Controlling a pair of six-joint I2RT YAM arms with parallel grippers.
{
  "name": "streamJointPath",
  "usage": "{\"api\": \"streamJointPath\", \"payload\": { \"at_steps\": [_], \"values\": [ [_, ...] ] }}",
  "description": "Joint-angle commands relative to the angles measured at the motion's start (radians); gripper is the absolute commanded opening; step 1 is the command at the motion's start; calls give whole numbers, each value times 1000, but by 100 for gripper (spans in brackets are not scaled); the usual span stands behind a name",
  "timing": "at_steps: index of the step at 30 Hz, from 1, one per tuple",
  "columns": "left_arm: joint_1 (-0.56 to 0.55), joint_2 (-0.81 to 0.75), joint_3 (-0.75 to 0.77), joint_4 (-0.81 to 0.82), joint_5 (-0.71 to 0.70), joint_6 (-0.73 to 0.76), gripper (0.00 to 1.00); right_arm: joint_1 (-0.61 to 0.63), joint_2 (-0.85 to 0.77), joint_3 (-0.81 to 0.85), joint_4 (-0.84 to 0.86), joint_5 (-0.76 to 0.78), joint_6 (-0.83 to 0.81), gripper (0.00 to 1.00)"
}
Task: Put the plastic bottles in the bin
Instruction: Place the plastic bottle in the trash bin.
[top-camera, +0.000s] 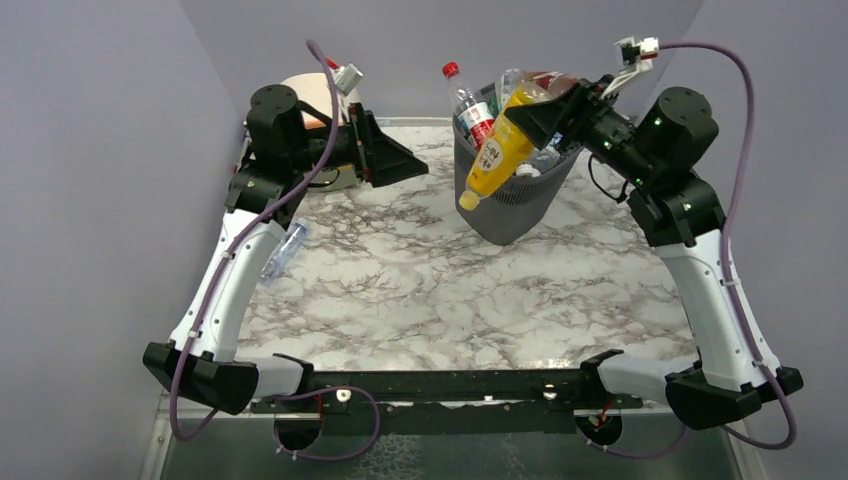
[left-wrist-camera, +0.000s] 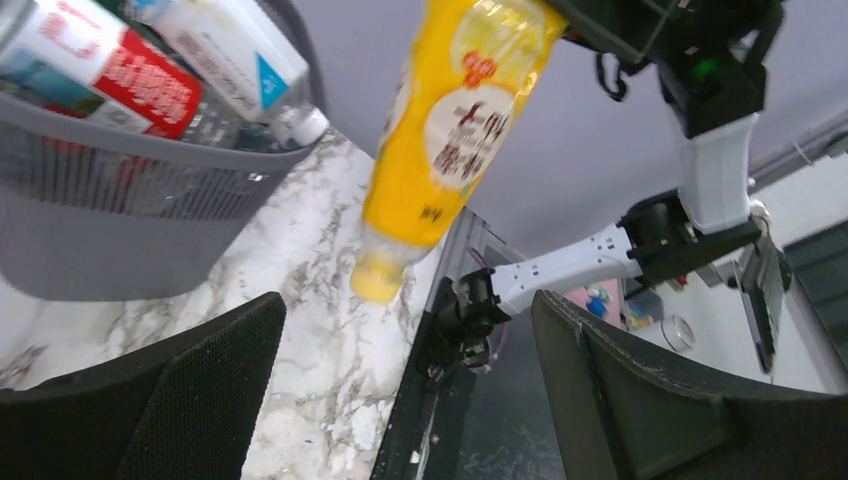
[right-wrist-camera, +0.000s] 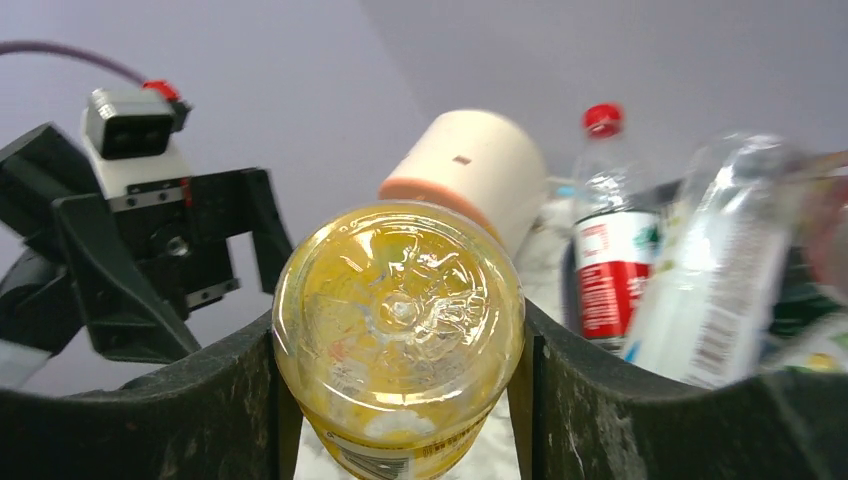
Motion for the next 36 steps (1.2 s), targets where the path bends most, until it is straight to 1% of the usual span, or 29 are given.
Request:
{"api": "streamJointPath", "payload": {
  "at_steps": [1,4,7,11,15,22,24,28,36],
  "values": [
    [74,-35,31,-65,42,11,99,0,-20,150,-181,310,-160,46],
    [84,-35,15,-66,46,9,99,0,-8,250,-239,498,-245,45],
    [86,-32,0,-64,44,12,99,0,6,326,-259,665,-315,45],
    [92,-29,-10,-67,50,17,99,0,9,347,-205,851,-416,45],
    [96,-28,-17,-68,51,20,99,0,31,318,-118,1006,-518,45],
    [103,-32,-19,-80,52,28,99,-1,75,242,80,1132,-650,45],
    [105,-35,-19,-88,52,34,99,-2,89,224,131,1146,-688,45],
    [112,-37,-23,-93,53,40,99,-4,117,202,164,1141,-695,45],
    [121,-47,-28,-104,56,50,99,-40,151,129,165,1085,-630,45]
  ]
}}
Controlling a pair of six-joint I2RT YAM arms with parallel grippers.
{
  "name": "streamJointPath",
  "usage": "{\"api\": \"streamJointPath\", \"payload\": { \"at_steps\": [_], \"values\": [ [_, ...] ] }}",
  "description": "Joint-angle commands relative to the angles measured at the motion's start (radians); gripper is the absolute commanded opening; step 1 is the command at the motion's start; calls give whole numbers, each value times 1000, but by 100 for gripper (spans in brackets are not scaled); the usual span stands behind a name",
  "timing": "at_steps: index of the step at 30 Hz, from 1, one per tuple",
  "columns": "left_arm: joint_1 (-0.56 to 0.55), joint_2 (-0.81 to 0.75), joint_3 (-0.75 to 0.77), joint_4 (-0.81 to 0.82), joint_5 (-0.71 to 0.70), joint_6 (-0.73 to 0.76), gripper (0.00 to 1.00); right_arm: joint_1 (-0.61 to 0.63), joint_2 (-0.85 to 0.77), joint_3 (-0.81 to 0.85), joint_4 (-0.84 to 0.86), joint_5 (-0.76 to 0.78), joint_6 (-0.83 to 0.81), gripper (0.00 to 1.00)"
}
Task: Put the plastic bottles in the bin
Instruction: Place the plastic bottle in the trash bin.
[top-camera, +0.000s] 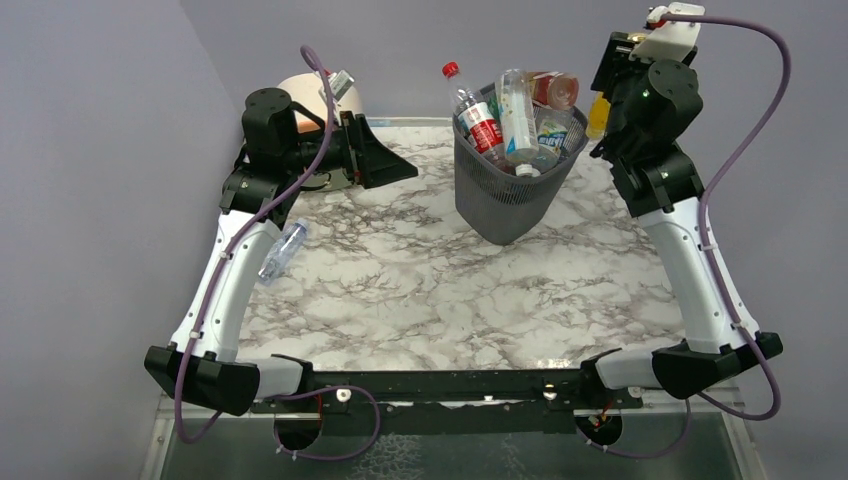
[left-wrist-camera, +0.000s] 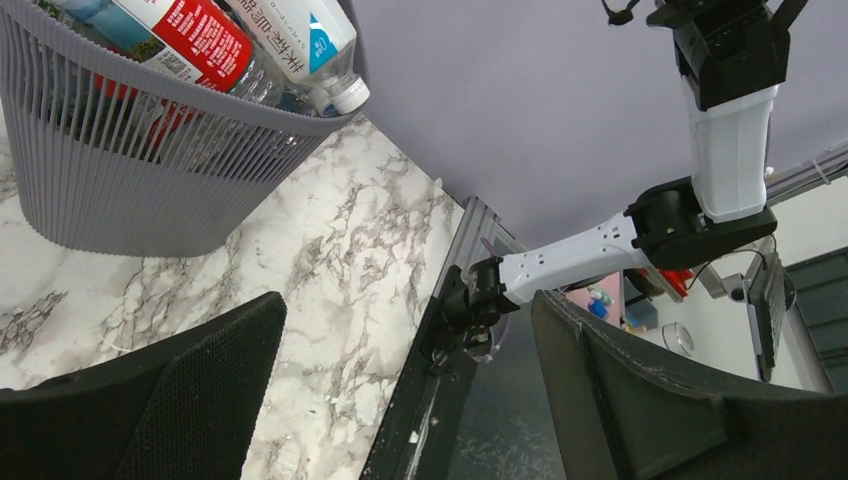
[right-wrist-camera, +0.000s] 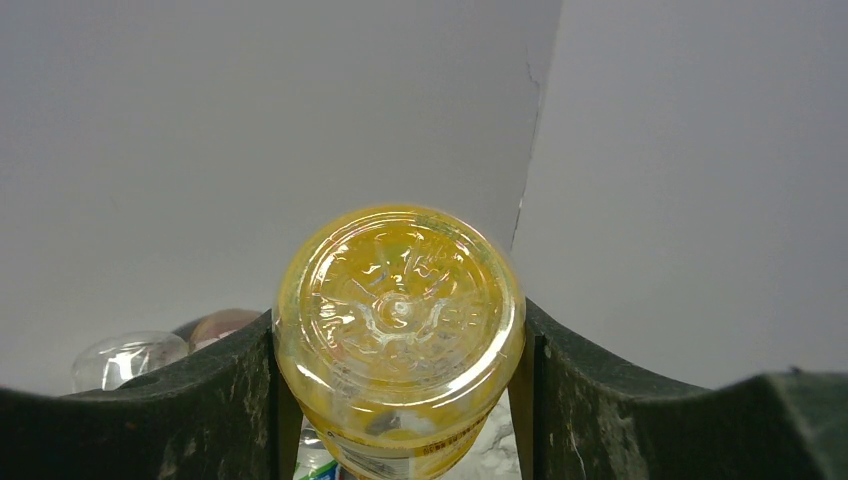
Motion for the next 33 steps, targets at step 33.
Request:
{"api": "streamJointPath", "payload": {
  "at_steps": [33],
  "values": [
    [25,-16,-15,-18,27,26,99,-146,11,-148,16,-304,220,44]
  ]
}}
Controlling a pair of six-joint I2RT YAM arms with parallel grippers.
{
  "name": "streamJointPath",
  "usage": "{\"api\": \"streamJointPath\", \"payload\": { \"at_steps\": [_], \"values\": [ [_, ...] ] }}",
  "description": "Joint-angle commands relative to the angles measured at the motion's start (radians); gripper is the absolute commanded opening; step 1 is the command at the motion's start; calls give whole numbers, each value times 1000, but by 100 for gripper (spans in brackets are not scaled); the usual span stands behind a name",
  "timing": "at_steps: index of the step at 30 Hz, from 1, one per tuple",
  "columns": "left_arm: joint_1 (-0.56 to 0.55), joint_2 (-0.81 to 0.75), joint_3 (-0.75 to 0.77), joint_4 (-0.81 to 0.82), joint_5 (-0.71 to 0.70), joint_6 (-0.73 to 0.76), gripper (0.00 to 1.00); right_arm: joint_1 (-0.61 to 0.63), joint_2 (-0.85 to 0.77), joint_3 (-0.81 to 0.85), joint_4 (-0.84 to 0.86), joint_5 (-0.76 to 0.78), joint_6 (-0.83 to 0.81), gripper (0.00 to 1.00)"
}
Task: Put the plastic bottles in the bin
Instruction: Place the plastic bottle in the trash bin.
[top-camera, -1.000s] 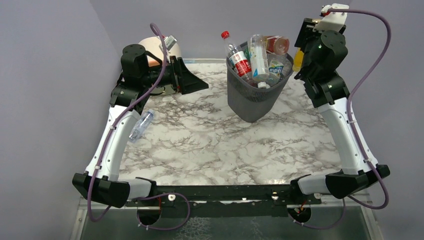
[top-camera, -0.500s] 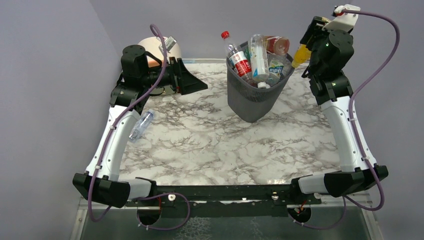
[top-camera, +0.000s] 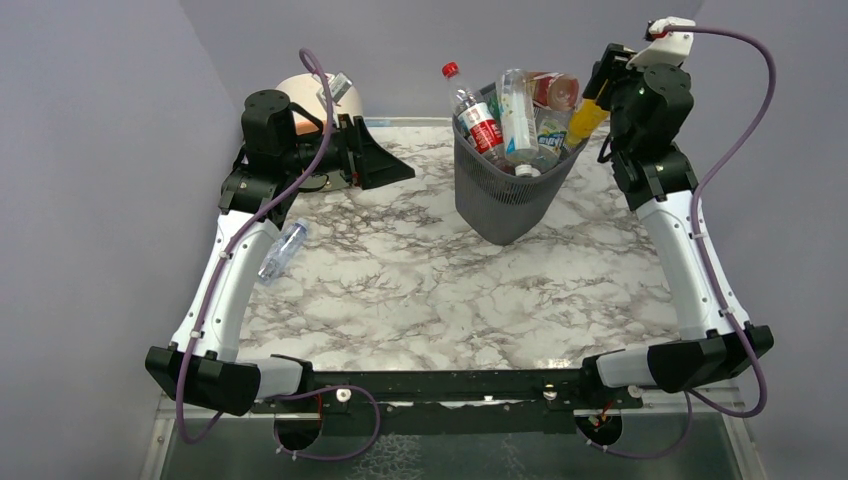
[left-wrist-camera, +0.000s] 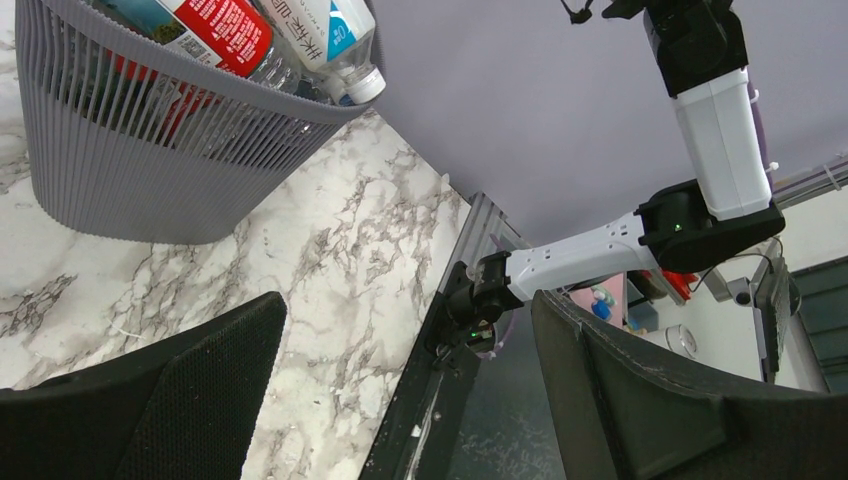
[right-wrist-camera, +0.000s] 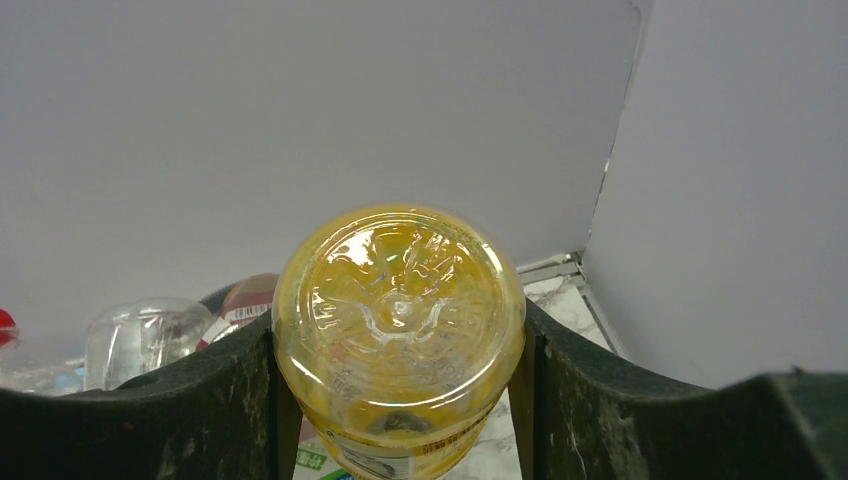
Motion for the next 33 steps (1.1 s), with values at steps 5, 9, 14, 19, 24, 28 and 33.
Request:
{"api": "streamJointPath", "payload": {
  "at_steps": [5,9,14,19,24,28,33],
  "values": [
    [5,-12,-2,10,25,6,99,-1,-33,-89,1,-41,37,44],
    [5,-12,-3,12,24,2,99,-1,-31,-116,6,-51,45,45],
    [5,-18,-1,14,23,0,99,-2,-34,-129,10,-52,49,45],
    [5,-17,-3,13,22,-1,99,-1,-38,-122,7,-46,43,58],
    [5,-18,-3,17,22,-4,99,-2,-46,-113,4,-40,43,76],
    [5,-18,0,17,22,-7,99,-1,-50,-90,-6,-39,51,80],
    [5,-21,2,16,23,-9,99,-4,-45,-38,-35,-51,73,88]
  ]
}}
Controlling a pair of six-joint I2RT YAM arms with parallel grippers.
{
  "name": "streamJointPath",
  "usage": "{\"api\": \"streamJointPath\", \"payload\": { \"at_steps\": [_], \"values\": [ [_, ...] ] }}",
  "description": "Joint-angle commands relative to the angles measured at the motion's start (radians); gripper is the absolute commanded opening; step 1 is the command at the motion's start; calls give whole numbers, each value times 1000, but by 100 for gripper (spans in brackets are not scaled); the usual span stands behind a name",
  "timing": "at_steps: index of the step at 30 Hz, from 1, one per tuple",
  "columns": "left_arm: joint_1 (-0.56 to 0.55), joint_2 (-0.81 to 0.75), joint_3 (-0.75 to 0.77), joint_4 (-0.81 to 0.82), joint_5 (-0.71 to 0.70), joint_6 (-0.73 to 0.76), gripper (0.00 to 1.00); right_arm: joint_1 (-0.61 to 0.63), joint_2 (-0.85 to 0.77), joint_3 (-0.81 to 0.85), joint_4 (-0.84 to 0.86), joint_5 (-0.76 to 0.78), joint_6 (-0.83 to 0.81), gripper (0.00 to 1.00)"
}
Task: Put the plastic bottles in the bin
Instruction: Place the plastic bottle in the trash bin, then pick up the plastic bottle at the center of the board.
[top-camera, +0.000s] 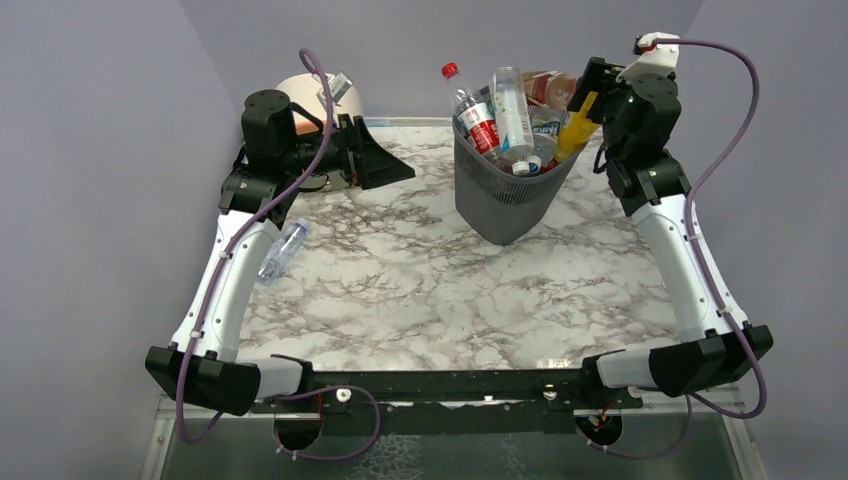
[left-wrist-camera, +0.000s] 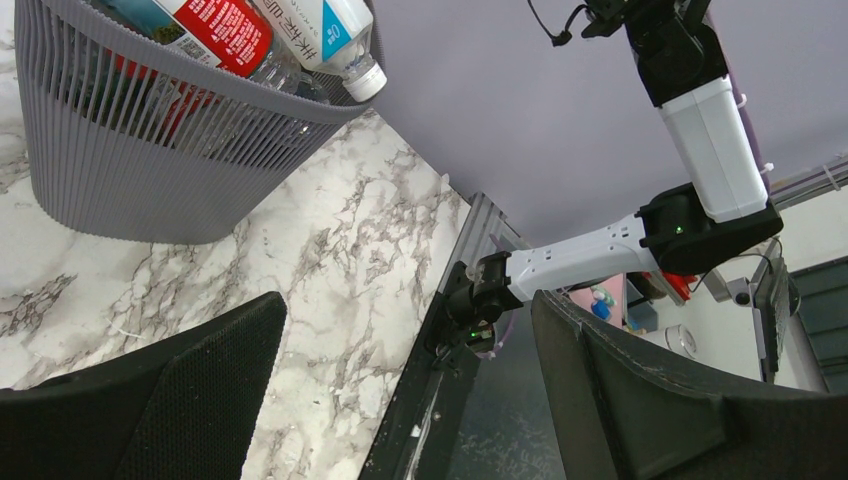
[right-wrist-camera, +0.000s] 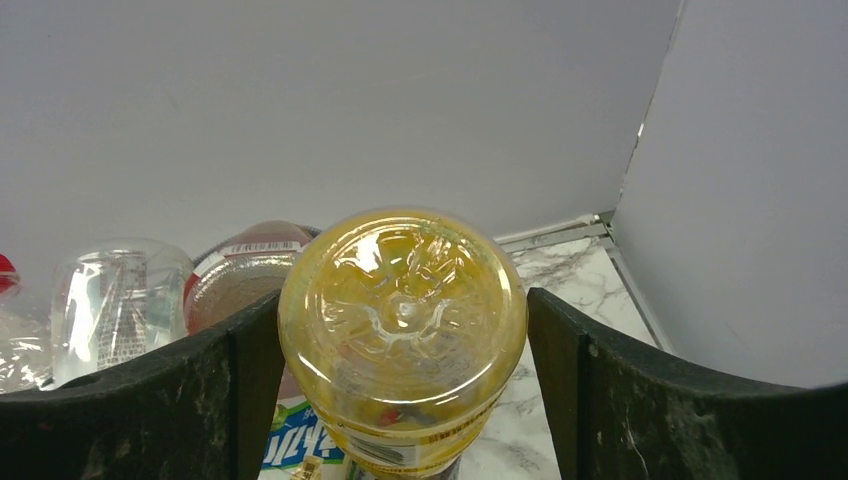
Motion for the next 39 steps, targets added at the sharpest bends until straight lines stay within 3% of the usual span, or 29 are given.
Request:
{"api": "streamJointPath", "payload": {
  "at_steps": [1,14,19,24,31,39],
  "values": [
    [4,-22,2,15,23,-6,99,-8,-17,81,-43,-19,32,88],
    [9,-9,-20,-45,-46,48,99,-91,18,301,-248,-120,127,95],
    [29,11,-41,-115,-147,90,99,-95,14,373,-311,-177,130,97],
    [120,-15,-80,-191,-327,115,99,-95,-9,422,-396,-315,137,97],
    [318,-48,-184,-272,-529,112,99,-95,-120,263,-401,-495,194,97],
    [476,-75,-306,-268,-779,117,99,-95,-201,117,-382,-575,183,97]
  ]
}}
